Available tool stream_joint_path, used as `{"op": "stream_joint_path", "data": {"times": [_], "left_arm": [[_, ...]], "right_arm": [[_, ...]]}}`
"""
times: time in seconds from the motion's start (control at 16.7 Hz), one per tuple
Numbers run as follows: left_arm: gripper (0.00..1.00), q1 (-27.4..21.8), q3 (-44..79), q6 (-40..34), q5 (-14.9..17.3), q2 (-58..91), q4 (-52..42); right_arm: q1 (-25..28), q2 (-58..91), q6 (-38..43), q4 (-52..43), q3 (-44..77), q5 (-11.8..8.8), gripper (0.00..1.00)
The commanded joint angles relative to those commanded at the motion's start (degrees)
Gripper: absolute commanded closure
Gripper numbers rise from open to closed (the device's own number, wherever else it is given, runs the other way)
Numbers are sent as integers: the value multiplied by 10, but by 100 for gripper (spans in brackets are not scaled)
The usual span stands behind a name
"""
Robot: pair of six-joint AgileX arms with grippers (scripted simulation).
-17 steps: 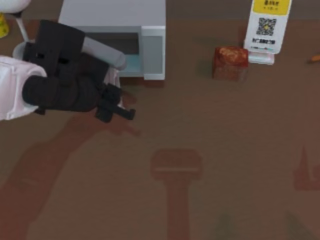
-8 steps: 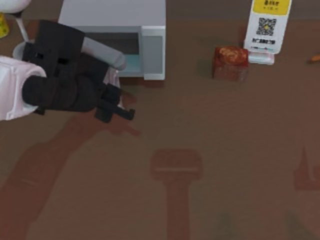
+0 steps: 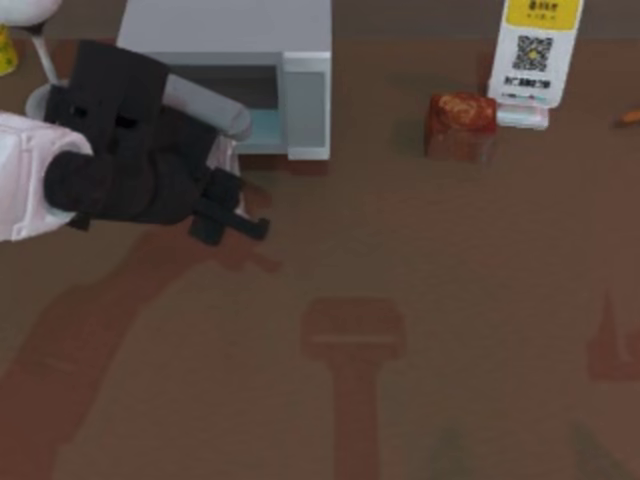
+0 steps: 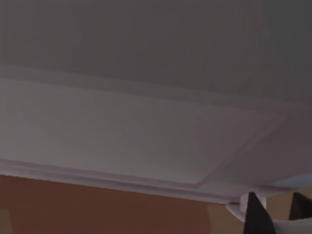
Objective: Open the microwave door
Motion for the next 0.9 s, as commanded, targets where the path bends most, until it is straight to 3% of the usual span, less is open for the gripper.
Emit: {"op": "stream_joint_path", "data": {"times": [0.24, 0.54, 0.9], "left_arm": [[100, 0, -3, 6, 10, 0, -4], [100, 27, -12, 58, 47, -15, -13], [100, 28, -14, 61, 49, -15, -14]], "right_arm": [[0, 0, 0, 0, 0, 0, 0], [0, 0, 0, 0, 0, 0, 0], [0, 0, 0, 0, 0, 0, 0]]}}
